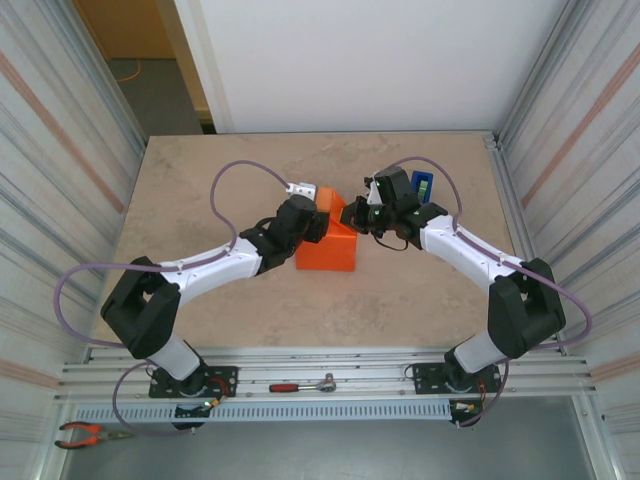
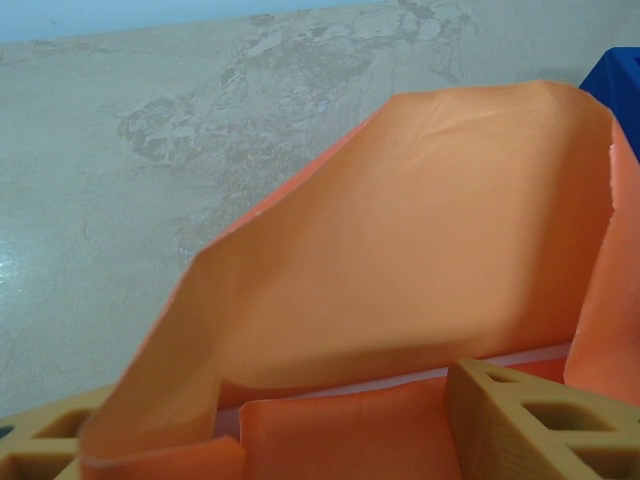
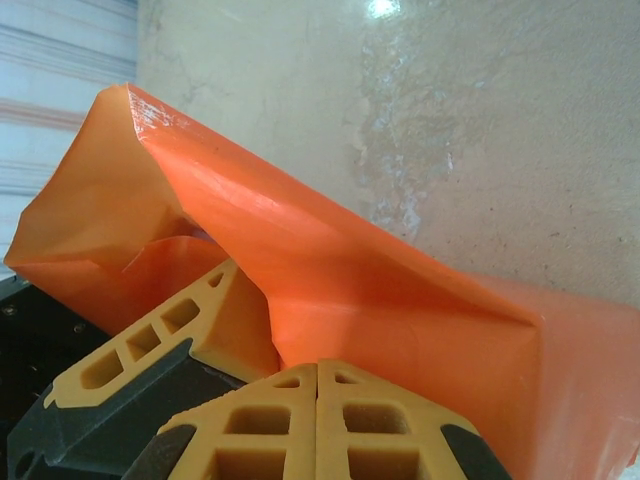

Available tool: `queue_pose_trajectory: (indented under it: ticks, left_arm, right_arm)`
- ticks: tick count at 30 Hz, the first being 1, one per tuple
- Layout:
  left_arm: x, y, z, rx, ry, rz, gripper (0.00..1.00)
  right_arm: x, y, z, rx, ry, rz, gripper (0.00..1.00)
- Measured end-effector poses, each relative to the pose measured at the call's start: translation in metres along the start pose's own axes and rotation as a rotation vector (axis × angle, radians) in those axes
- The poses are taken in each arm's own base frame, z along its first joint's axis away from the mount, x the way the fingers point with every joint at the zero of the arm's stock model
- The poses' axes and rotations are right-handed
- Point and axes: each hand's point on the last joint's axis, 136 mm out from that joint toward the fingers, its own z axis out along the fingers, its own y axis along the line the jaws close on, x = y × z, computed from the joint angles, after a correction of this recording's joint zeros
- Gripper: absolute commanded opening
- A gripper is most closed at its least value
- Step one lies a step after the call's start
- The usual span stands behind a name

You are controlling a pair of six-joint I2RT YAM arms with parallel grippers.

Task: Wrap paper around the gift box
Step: Fold the seventh fold of the wrapping paper on the gift box.

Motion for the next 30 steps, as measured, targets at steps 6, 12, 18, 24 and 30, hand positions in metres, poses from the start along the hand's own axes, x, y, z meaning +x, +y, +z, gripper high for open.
queue_pose_trajectory:
  ticks: [6, 12, 18, 24, 30]
  left_arm:
    - [0.0, 0.0, 0.0, 0.0, 0.0, -0.006, 0.66]
    - [0.001, 0.0, -0.005, 0.012, 0.015, -0.013, 0.67]
    - [-0.01, -0.001, -0.029, 0.112, 0.037, -0.076, 0.69]
    - [-0.063, 0.024, -0.072, 0.2, -0.079, -0.242, 0.67]
    - [-0.072, 0.064, -0.081, 0.192, -0.104, -0.385, 0.39]
  right_arm:
    - [0.003, -0.001, 0.003, 0.007, 0.006, -0.015, 0.0]
    - [0.009, -0.002, 0.005, 0.052, -0.006, -0.093, 0.0]
    - [0.012, -0.003, 0.005, 0.086, -0.029, -0.163, 0.0]
    - [0.013, -0.003, 0.007, 0.116, -0.049, -0.21, 0.0]
    - [0.013, -0.003, 0.007, 0.128, -0.059, -0.22, 0.0]
